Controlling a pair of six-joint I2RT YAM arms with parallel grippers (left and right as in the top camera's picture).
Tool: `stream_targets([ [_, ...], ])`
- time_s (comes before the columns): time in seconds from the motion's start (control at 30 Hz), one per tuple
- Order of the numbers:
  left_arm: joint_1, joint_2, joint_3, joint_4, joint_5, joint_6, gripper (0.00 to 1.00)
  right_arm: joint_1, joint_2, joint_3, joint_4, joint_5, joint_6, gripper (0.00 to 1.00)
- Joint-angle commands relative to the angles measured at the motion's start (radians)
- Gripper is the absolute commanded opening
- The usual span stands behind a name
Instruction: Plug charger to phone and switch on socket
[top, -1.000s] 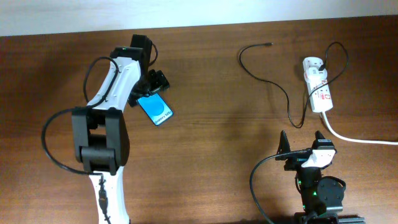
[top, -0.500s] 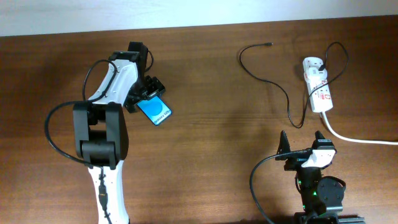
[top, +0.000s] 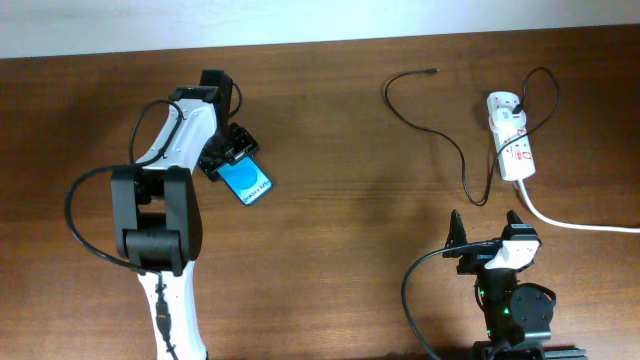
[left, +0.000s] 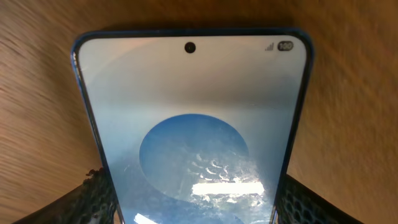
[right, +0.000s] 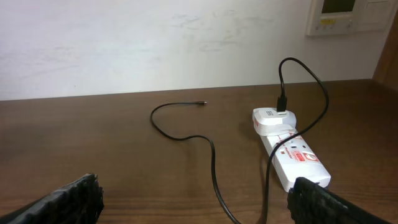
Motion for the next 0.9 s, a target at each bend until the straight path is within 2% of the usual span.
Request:
stream_targets([
  [0.0, -0.013, 0.035, 0.025, -0.064, 0.185, 0.066, 0.61, -0.006, -0.007, -0.005, -0.006, -0.002, -0.006, 0.98],
  [0.2, -0.013, 0.027, 0.119, -0.196, 0.32, 0.181, 0.64, -0.006, -0.007, -0.005, -0.006, -0.002, -0.006, 0.98],
  [0.3, -0.014, 0.024, 0.153, -0.221, 0.351, 0.193, 0.64, -0.006, -0.007, -0.005, -0.006, -0.002, -0.006, 0.98],
  [0.4, -0.014, 0.018, 0.154, -0.225, 0.428, 0.22, 0.63, -0.006, -0.007, -0.005, 0.008, -0.165, 0.008, 0.98],
  [0.43, -0.014, 0.018, 0.154, -0.233, 0.461, 0.225, 0.64, -0.006, -0.007, -0.005, 0.023, -0.296, 0.169, 0.98],
  [0.5, -0.014, 0.018, 0.154, -0.246, 0.527, 0.255, 0.64, -0.006, -0.007, -0.005, 0.025, -0.504, 0.654, 0.98],
  [0.53, -0.014, 0.018, 0.154, -0.25, 0.576, 0.275, 0.64, -0.006, -0.007, -0.005, 0.025, -0.672, 0.926, 0.99],
  [0.57, -0.014, 0.018, 0.154, -0.255, 0.597, 0.28, 0.64, -0.006, -0.007, -0.005, 0.025, -0.707, 1.013, 0.98],
  [0.67, -0.014, 0.018, 0.154, -0.264, 0.679, 0.296, 0.64, -0.007, -0.007, -0.005, 0.046, -0.644, 1.012, 0.98],
  [0.8, -0.014, 0.018, 0.154, -0.265, 0.753, 0.306, 0.64, -0.006, 0.009, -0.005, 0.025, -0.63, 0.865, 0.99],
  [0.87, -0.014, 0.018, 0.154, -0.265, 0.77, 0.31, 0.63, -0.006, 0.053, -0.002, 0.024, -0.618, 0.854, 0.99],
])
